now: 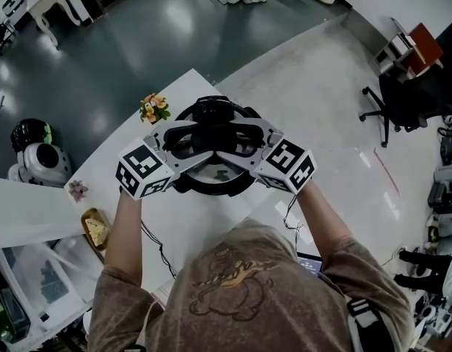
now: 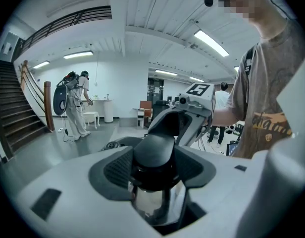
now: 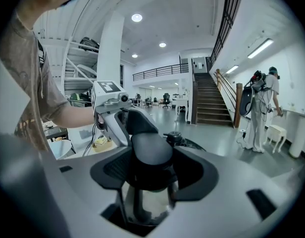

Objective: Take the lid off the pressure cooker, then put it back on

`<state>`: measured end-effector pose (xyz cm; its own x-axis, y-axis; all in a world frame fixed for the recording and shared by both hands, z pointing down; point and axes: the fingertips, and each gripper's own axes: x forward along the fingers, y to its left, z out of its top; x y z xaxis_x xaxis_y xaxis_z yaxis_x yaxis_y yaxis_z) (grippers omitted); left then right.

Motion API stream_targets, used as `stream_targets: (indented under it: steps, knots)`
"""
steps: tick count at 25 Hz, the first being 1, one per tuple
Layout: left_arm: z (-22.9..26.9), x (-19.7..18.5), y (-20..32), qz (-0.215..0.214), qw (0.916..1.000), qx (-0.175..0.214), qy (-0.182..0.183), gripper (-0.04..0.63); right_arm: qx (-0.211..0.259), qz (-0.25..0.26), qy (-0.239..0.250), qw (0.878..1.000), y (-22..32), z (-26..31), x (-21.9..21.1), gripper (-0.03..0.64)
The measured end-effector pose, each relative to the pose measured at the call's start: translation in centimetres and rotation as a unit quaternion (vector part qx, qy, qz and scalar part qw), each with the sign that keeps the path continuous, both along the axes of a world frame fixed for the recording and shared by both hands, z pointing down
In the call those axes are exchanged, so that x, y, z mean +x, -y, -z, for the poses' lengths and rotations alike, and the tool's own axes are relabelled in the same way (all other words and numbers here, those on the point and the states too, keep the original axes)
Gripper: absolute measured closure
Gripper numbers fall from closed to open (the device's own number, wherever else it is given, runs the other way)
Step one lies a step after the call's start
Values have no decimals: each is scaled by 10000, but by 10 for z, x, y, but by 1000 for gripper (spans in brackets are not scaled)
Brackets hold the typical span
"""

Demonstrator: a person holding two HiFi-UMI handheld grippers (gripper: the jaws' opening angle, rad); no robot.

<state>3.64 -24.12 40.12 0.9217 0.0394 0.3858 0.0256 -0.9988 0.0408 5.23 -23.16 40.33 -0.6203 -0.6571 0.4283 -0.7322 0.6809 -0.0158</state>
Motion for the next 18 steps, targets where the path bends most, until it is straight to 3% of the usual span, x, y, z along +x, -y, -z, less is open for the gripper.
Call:
stream_targets:
  steps: [18]
  knots:
    - [-1,1,0,272,9995,-132,45,328,97,383,72,9992,1,-1,3,359]
